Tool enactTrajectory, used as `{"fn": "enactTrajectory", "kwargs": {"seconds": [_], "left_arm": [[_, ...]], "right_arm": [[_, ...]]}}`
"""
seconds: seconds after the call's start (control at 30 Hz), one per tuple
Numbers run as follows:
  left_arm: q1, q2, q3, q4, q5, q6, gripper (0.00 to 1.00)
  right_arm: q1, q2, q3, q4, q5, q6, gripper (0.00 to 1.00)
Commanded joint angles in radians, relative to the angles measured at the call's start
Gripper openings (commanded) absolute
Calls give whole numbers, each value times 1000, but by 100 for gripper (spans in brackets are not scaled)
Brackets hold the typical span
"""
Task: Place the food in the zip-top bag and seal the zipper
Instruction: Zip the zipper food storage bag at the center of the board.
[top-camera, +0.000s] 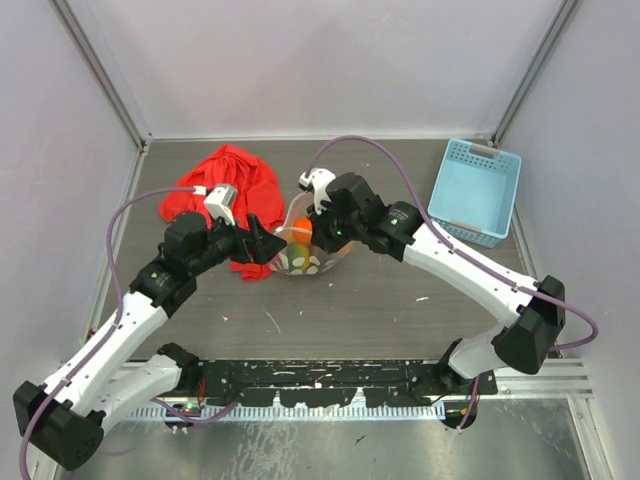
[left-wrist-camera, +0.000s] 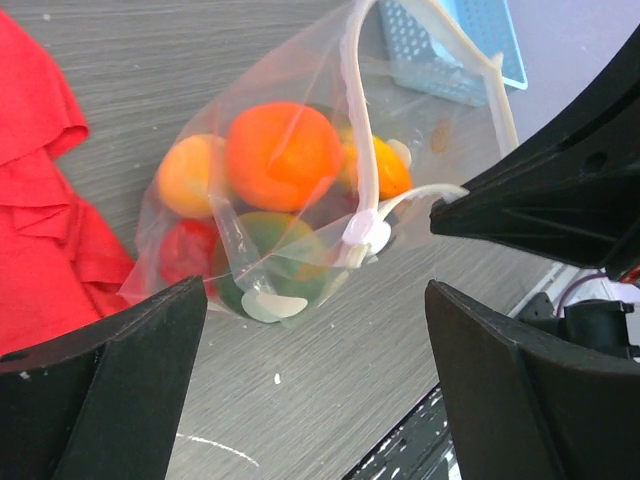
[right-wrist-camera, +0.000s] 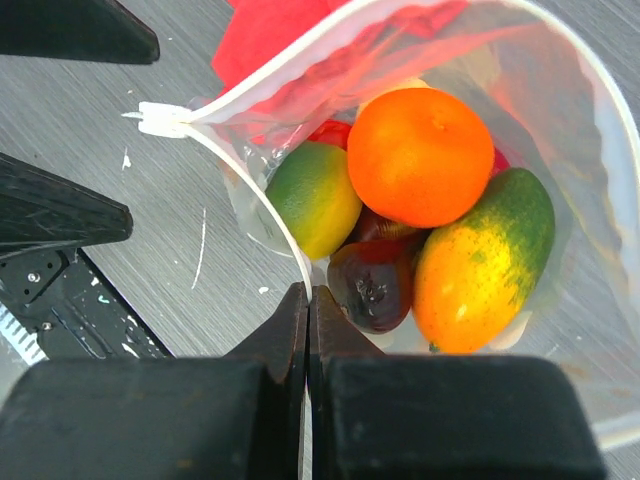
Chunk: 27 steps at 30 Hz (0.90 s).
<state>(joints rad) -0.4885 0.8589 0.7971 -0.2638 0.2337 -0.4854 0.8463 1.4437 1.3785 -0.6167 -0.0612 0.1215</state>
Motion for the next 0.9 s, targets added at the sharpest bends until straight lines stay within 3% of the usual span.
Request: {"fn": "enactTrajectory", "kwargs": {"seconds": [0.0, 0.17, 0.47, 0.87], "left_arm": [[7, 7, -58, 328, 101, -39, 90], [7, 12, -164, 496, 131, -33, 79], [6, 88, -277, 805, 146, -25, 76], [7, 275, -289, 1060, 238, 66, 68]], "right_arm": [[-25, -84, 37, -11, 21, -10, 1], [-27, -107, 28, -19, 19, -8, 1], [-30, -116, 28, -24, -2, -23, 1], [-28, -139, 4, -35, -23, -40, 1]]}}
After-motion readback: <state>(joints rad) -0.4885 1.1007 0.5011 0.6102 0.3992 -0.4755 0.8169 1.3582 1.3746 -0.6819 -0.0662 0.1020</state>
